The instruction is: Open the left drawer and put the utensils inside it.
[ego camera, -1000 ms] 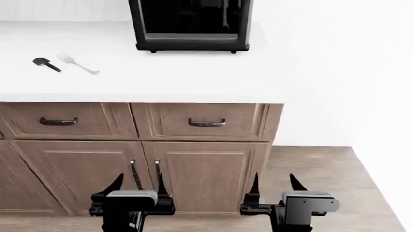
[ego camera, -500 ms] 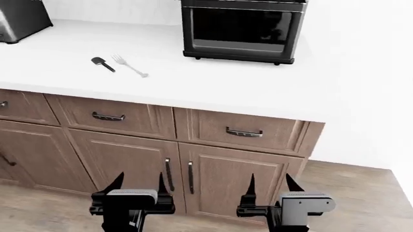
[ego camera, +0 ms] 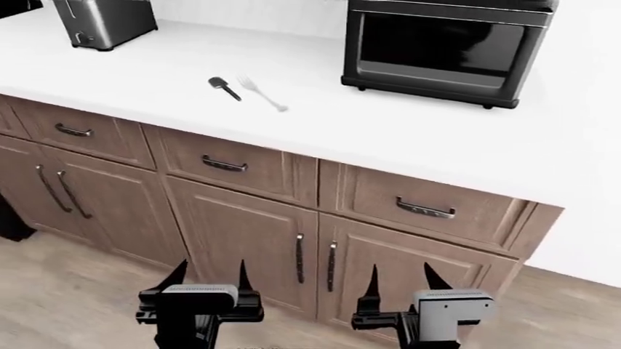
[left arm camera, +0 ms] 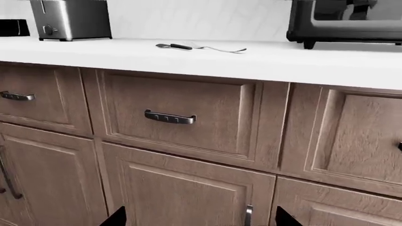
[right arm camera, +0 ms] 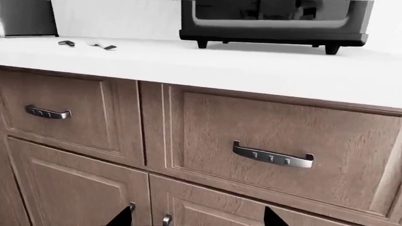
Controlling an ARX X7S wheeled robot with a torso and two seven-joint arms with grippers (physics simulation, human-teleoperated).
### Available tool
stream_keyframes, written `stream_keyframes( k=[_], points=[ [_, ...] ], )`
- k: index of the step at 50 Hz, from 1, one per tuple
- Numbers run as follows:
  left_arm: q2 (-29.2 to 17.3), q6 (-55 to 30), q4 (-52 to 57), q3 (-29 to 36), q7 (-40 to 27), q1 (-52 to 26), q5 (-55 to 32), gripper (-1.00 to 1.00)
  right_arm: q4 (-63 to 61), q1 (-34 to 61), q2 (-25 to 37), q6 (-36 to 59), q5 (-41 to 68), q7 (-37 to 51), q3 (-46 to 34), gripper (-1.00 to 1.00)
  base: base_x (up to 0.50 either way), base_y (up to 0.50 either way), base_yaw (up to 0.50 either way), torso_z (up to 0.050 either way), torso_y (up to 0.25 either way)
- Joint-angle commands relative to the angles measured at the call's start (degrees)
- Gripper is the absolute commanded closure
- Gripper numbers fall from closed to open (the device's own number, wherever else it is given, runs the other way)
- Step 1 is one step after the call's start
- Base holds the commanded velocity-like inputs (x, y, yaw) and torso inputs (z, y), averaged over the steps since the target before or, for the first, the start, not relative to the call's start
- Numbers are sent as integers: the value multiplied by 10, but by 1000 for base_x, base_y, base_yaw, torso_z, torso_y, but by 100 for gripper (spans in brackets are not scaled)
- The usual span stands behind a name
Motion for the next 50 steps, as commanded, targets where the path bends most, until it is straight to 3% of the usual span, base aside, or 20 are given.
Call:
stream_keyframes(
  k=[1,50],
  points=[
    [-5,2,-8,8,-7,-3,-8,-100,13,4,6,-6,9,4,-9,-100,0,0,500,50,0],
    [-29,-5,-2,29,-28,-4,-33,-100,-29,12,27,43,27,29,-40,-100,0,0,500,50,0]
  ],
)
